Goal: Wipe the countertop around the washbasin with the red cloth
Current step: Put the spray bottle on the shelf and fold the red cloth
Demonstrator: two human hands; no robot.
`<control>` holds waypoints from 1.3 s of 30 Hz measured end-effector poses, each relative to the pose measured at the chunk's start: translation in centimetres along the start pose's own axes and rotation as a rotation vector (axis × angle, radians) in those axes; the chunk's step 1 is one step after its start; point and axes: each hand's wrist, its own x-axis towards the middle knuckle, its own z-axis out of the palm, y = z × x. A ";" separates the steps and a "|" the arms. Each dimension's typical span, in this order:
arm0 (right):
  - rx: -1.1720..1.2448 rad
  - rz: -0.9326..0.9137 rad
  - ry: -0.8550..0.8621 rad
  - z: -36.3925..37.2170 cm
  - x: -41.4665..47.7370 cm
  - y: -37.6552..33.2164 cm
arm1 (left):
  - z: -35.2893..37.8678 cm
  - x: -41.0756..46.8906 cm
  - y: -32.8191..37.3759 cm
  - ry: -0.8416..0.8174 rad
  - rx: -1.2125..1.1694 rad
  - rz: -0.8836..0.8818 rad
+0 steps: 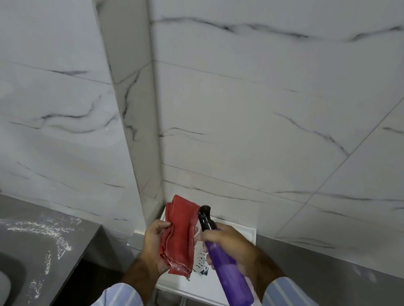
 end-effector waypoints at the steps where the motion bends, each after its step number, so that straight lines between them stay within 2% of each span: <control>1: -0.006 0.028 -0.017 0.0 0.0 -0.3 | 0.2 -0.2 0.1 0.011 -0.002 0.011; 5: -0.065 0.123 0.003 0.3 0.2 -1.0 | 0.8 -0.7 0.3 0.038 0.011 0.054; 11: -0.110 0.163 -0.033 0.8 0.7 -1.0 | 1.1 -0.9 0.5 0.056 0.059 0.058; 17: -0.108 0.105 0.004 1.2 1.5 -0.8 | 0.9 -0.9 1.0 0.040 0.028 0.069; 20: -0.078 -0.009 0.064 1.2 1.9 -0.5 | 0.9 -1.2 1.5 -0.002 0.007 0.050; 24: -0.027 -0.219 0.245 0.9 3.4 0.7 | 0.5 -1.5 1.9 0.017 0.032 0.001; 29: -0.054 -0.326 0.395 0.6 6.3 3.8 | -1.3 -1.6 2.0 0.029 0.043 -0.002; 35: -0.099 -0.499 0.471 1.3 8.8 6.4 | -2.8 -2.1 1.7 0.034 0.060 -0.034; 39: -0.116 -0.506 0.483 1.0 10.1 8.2 | -3.6 -2.3 1.7 0.044 0.039 -0.052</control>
